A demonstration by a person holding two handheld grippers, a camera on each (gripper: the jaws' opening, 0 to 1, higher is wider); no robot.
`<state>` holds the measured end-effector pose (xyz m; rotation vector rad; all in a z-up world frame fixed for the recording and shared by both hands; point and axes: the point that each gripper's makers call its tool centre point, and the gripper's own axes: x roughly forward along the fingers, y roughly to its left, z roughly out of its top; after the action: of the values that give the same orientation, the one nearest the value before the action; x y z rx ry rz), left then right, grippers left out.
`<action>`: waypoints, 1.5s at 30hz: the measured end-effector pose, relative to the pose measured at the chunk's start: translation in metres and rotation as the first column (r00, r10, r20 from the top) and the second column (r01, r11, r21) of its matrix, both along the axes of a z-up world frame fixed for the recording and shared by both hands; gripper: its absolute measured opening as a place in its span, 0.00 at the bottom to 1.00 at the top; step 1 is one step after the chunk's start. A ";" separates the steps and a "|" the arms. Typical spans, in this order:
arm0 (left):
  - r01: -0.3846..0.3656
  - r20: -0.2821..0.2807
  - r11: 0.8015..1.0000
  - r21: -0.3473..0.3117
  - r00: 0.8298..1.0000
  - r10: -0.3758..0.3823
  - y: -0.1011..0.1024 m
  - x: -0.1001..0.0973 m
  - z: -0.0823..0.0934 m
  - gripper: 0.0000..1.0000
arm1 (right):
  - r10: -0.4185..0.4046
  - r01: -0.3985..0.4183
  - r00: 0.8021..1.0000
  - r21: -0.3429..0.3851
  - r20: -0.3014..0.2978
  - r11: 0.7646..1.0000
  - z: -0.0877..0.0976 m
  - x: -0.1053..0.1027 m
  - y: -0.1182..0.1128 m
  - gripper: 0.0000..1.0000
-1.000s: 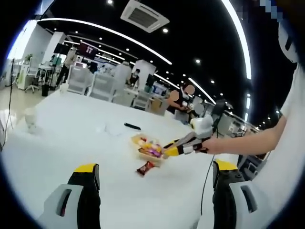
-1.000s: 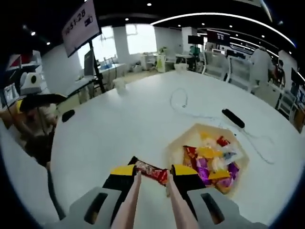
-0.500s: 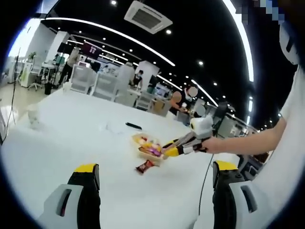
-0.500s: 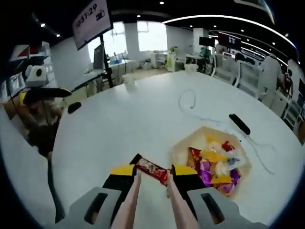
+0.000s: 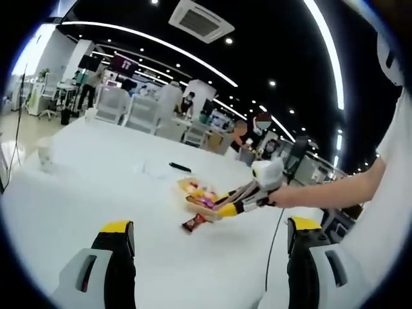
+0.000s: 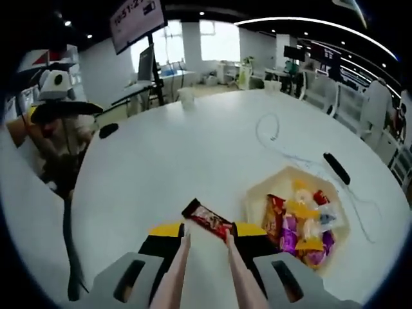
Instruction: Place the target food into the container with the food tongs after gripping and lifting it, then release it inside without dropping or visibly crushing the food.
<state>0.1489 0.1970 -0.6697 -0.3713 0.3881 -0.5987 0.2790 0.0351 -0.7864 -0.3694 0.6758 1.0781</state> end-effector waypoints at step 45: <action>-0.193 -0.035 0.980 -0.047 0.981 0.191 0.042 -0.032 -0.018 0.99 | 0.235 -0.242 0.970 -0.210 -0.061 0.947 -0.046 0.011 0.041 0.29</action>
<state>0.1173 0.2387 -0.6872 -0.4607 0.3621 -0.4147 0.2896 0.0764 -0.8323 -0.6342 0.7971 1.2463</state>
